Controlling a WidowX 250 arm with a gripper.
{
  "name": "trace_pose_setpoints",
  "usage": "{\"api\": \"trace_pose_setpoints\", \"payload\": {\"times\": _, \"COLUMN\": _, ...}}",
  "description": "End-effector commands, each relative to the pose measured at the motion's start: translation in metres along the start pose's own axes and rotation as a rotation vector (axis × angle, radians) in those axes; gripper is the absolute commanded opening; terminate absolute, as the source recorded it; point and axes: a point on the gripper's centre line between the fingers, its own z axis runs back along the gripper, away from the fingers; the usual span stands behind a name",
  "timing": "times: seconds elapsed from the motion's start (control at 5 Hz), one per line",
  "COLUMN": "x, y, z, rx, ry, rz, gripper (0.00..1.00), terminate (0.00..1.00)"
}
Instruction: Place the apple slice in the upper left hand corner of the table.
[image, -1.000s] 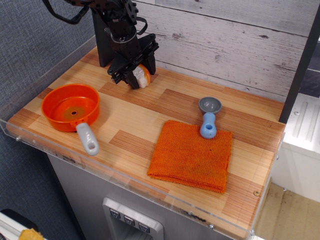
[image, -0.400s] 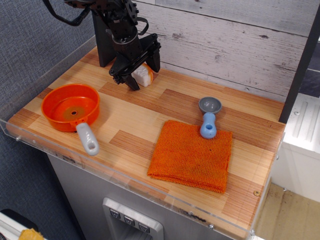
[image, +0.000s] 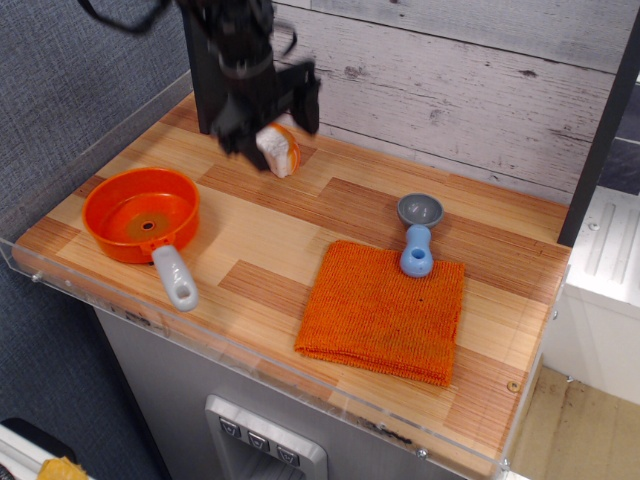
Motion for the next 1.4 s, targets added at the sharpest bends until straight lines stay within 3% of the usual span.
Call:
{"api": "trace_pose_setpoints", "payload": {"times": 0.0, "x": 0.0, "y": -0.021, "z": 0.085, "rx": -0.122, "ry": -0.099, "rz": -0.09, "gripper": 1.0, "terminate": 0.0}}
{"api": "trace_pose_setpoints", "payload": {"times": 0.2, "x": -0.007, "y": -0.017, "z": 0.1, "rx": -0.141, "ry": -0.116, "rz": -0.114, "gripper": 1.0, "terminate": 0.0}}
{"api": "trace_pose_setpoints", "payload": {"times": 0.4, "x": -0.014, "y": -0.013, "z": 0.102, "rx": -0.113, "ry": -0.106, "rz": -0.176, "gripper": 1.0, "terminate": 0.0}}
{"api": "trace_pose_setpoints", "payload": {"times": 1.2, "x": -0.014, "y": -0.013, "z": 0.102, "rx": -0.113, "ry": -0.106, "rz": -0.176, "gripper": 1.0, "terminate": 0.0}}
